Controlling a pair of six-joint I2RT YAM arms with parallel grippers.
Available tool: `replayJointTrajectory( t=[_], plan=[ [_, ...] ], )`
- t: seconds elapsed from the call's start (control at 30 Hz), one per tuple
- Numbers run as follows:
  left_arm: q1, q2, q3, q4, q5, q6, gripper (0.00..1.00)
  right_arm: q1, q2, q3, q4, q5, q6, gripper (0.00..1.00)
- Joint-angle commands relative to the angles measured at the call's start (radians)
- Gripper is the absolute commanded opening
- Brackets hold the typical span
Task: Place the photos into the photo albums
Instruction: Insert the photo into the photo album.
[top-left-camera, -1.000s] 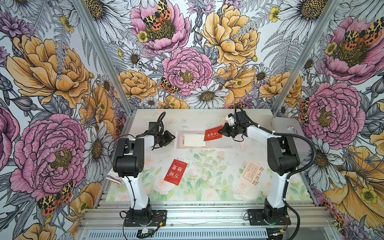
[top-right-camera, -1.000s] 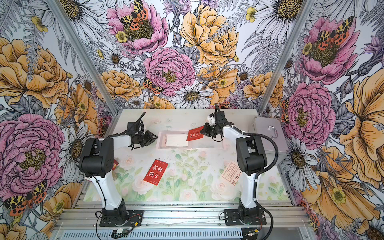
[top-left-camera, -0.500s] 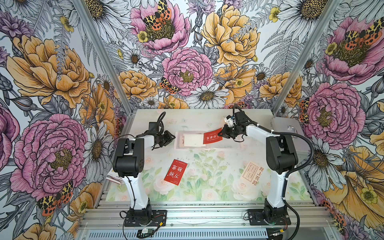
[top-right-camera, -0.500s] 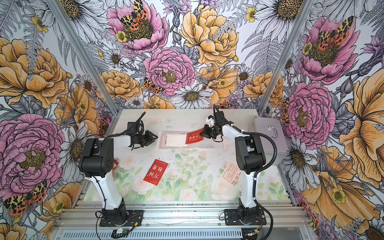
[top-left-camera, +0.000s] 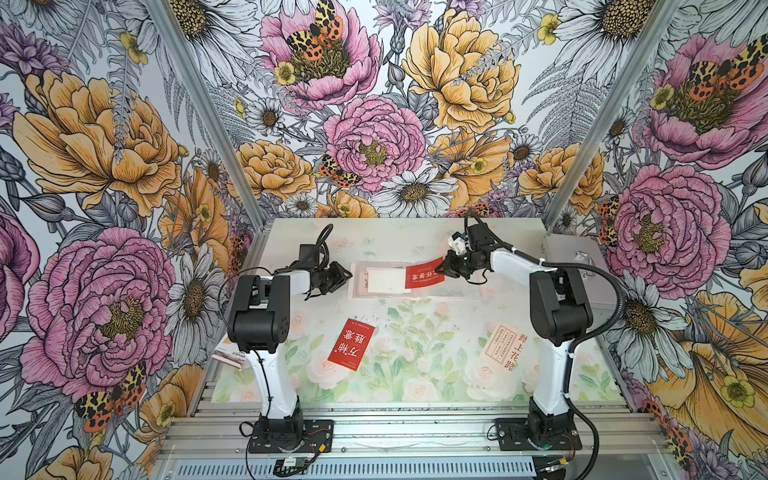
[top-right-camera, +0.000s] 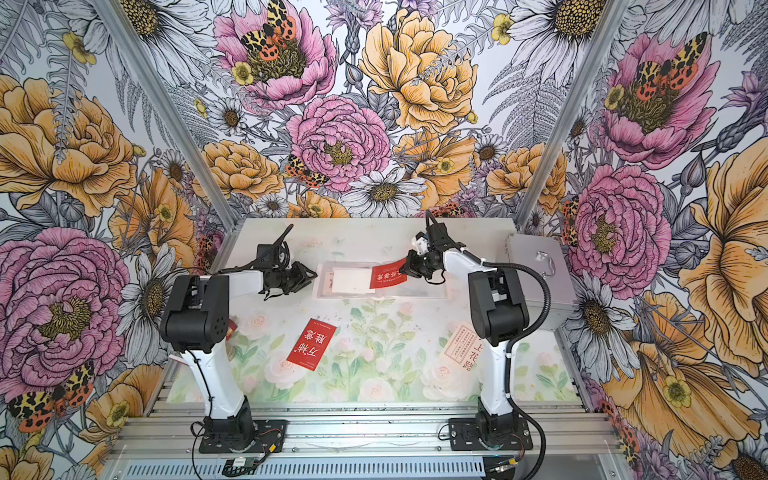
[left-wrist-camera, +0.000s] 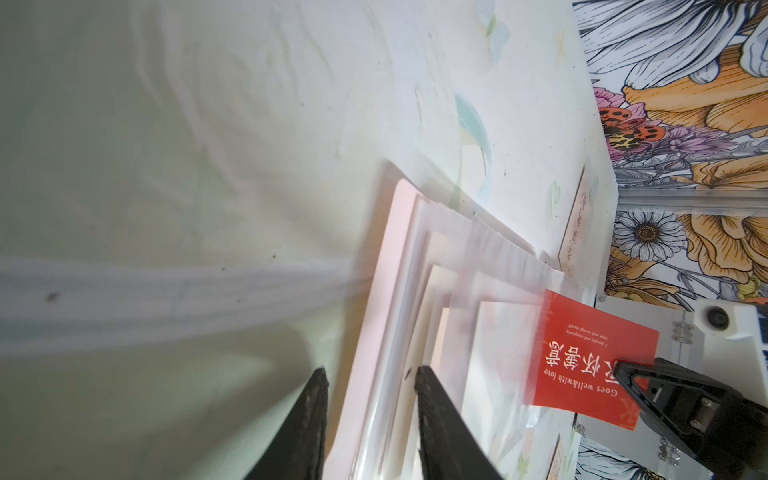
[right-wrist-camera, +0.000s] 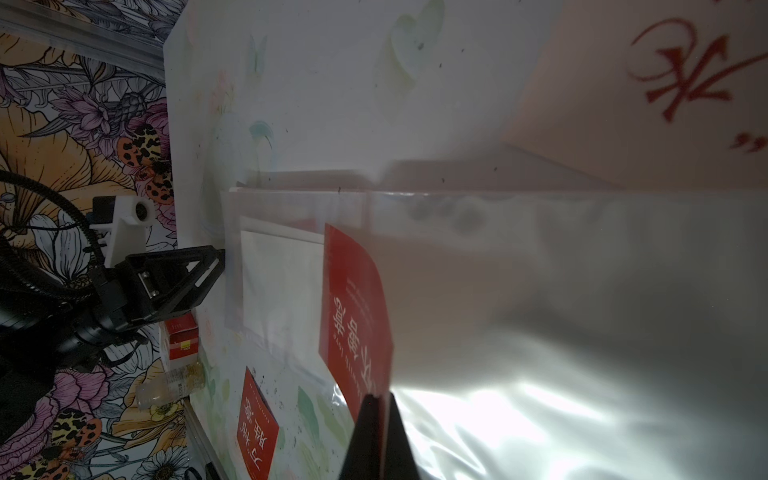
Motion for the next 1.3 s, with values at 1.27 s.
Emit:
replayJointTrajectory(
  t=[1.27],
  plan=[
    [-0.041, 0.049, 0.051, 0.032, 0.034, 0.010, 0.37, 0.092, 0.204, 0.236, -0.094, -0.005, -0.024, 0.00]
  ],
)
